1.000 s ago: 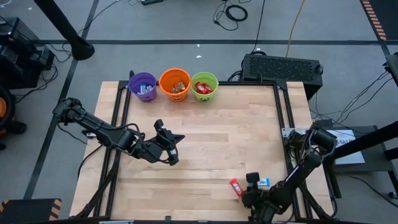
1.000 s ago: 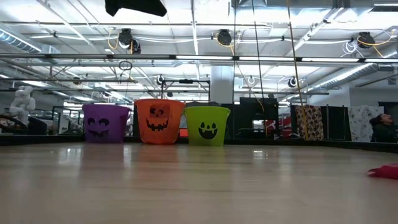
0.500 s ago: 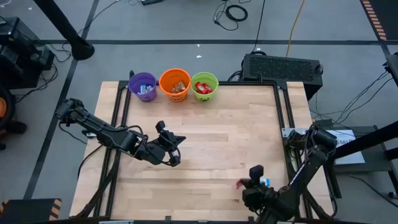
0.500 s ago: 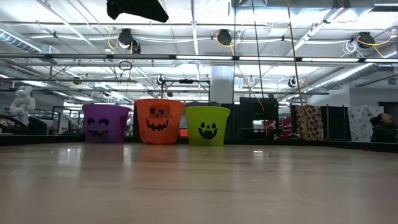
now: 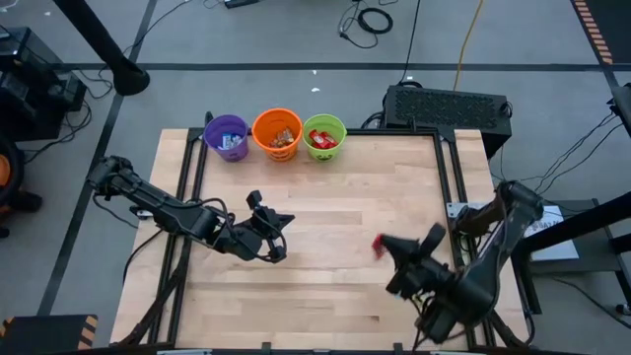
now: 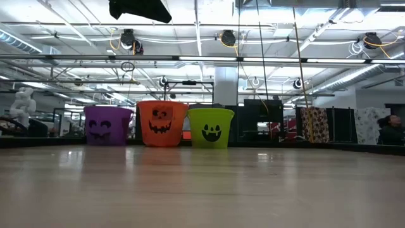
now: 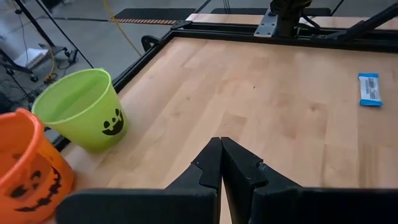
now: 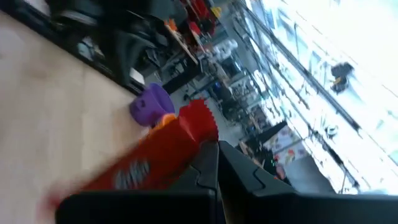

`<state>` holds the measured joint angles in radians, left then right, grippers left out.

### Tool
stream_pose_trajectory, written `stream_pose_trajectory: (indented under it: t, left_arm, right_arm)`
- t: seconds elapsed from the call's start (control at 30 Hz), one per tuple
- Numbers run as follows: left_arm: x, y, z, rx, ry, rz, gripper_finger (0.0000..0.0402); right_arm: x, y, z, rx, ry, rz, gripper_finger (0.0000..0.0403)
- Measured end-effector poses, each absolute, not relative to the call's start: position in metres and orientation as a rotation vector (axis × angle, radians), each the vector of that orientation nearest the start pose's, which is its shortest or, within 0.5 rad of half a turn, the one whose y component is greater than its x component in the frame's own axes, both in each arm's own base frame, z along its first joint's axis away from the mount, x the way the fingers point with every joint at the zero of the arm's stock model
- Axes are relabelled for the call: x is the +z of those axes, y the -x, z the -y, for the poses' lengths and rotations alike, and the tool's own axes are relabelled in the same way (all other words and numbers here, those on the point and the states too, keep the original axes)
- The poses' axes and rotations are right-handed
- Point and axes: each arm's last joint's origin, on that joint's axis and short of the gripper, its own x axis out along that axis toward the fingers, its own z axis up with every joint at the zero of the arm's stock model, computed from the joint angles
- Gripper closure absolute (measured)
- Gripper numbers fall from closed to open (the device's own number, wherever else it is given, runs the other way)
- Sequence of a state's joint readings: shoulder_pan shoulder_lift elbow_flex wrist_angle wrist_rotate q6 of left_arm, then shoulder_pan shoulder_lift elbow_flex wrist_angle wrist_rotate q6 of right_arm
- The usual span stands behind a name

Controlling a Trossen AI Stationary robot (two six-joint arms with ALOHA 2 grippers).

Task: Sort candy by brand, put in halloween buckets
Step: Put the red chocolate bar into the green bucket

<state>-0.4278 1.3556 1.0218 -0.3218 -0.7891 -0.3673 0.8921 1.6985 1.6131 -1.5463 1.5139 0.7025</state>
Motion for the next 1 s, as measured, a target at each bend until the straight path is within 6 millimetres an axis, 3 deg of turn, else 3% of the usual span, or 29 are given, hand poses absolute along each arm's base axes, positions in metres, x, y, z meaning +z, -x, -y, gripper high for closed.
stream_pose_trajectory:
  t: [0.1,0.23,0.7,1.0]
  left_arm:
    - [0.284,-0.268,0.098,0.437,-0.053,-0.470,0.0389]
    - [0.286,-0.269,0.099,0.423,-0.089,-0.459,0.0389]
    - [0.291,-0.272,0.100,0.411,-0.087,-0.418,0.0389]
    - [0.291,-0.272,0.100,0.411,-0.087,-0.418,0.0389]
  right_arm:
    - [0.349,-0.206,-0.199,-0.618,0.825,-0.383,0.0403]
    - [0.357,-0.200,-0.194,-0.589,0.795,-0.417,0.0403]
    - [0.352,-0.196,-0.205,-0.362,0.986,-0.636,0.0402]
    - [0.351,-0.205,-0.219,-0.201,0.926,-0.669,0.0402]
